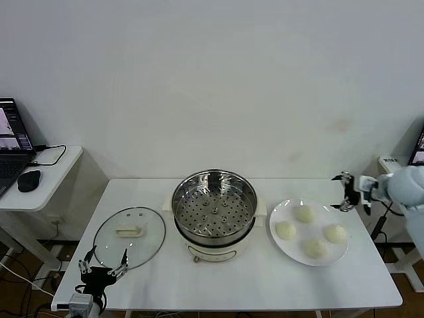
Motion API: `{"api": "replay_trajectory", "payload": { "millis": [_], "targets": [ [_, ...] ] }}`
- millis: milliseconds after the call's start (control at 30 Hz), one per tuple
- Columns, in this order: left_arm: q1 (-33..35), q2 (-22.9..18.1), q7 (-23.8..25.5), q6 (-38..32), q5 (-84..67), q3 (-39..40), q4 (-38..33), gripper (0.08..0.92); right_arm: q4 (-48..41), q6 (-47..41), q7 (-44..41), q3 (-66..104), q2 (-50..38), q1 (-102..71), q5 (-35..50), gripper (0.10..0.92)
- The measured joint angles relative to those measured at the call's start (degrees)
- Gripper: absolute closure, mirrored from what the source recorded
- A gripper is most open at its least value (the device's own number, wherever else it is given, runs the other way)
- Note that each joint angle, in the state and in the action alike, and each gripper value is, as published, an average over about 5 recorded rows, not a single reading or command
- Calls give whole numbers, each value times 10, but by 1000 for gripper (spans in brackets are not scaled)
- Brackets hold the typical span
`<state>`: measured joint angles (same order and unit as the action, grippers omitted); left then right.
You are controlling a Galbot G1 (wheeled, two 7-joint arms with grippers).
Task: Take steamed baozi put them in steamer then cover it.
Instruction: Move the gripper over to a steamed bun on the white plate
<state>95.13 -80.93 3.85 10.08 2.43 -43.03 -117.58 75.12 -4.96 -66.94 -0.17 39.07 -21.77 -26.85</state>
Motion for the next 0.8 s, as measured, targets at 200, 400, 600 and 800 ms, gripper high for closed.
{"api": "replay_trajectory", "payload": {
  "millis": [200, 400, 600, 800],
  "targets": [
    [4, -2, 0, 0, 5, 0, 1, 177, -65, 16, -19, -59, 33, 47, -28, 203],
    [7, -6, 0, 0, 10, 3, 3, 177, -125, 31, -23, -85, 69, 71, -53, 202],
    [11, -8, 0, -1, 14, 4, 4, 177, -176, 39, -16, -99, 101, 87, -67, 203],
    [16, -8, -1, -2, 14, 4, 5, 177, -215, 42, -7, -105, 128, 97, -79, 203]
  ]
}}
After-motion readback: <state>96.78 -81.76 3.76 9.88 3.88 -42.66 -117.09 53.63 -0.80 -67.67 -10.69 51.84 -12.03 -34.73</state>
